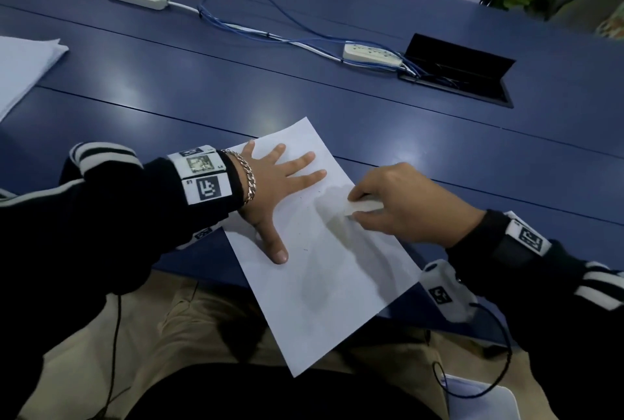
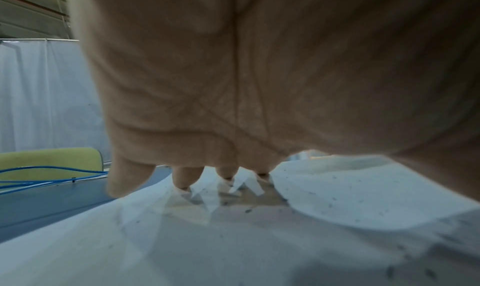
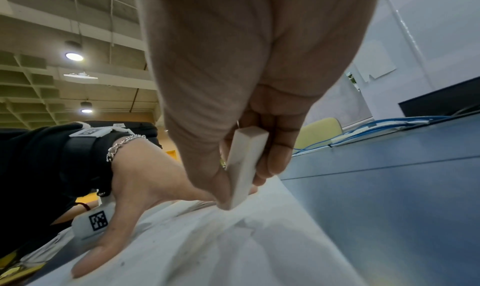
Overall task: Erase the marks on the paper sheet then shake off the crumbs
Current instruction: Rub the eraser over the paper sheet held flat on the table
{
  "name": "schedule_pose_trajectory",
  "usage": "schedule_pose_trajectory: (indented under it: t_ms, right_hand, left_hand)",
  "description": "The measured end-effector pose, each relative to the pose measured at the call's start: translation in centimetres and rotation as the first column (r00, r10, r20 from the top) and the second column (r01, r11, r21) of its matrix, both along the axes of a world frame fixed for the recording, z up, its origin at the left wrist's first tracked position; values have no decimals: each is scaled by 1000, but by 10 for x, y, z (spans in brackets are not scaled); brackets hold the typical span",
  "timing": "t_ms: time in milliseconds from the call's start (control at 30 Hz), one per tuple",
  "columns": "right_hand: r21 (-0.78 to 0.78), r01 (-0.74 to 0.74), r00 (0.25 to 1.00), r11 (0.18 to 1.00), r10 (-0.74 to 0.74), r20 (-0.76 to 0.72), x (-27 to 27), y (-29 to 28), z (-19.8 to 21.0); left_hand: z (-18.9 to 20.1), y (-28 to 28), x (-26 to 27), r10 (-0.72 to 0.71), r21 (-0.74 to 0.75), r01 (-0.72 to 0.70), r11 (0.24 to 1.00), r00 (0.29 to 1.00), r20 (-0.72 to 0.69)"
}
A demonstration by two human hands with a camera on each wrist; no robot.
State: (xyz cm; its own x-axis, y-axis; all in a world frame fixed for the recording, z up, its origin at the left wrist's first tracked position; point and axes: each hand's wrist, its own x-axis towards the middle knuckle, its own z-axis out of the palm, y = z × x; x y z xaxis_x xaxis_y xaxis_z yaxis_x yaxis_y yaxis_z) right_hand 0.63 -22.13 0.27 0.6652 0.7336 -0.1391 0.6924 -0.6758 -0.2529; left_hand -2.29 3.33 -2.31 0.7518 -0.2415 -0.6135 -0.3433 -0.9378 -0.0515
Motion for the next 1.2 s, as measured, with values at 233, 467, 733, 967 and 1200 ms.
schedule_pose_trajectory:
  t_ms: [233, 467, 733, 967, 1200]
  right_hand:
    - [-22, -24, 994, 999, 26, 110, 6, 31, -8]
    - [-88, -246, 969, 965, 246, -7, -32, 29, -12]
    - [-82, -182, 974, 980, 192, 124, -32, 41, -8]
    - [-76, -98, 989, 992, 106, 106, -1, 40, -5]
    - [-49, -218, 959, 975, 223, 174, -53, 60, -19]
  left_hand:
    - [2, -3, 1, 31, -11, -31, 999, 998, -47]
    - [-1, -5, 3, 29, -6, -30, 1000, 999, -40]
    - [-1, -4, 3, 62, -14, -62, 998, 997, -36]
    - [-1, -2, 3, 56, -25, -57, 998, 998, -41]
    - [-3, -8, 2, 48, 11, -48, 999, 999, -10]
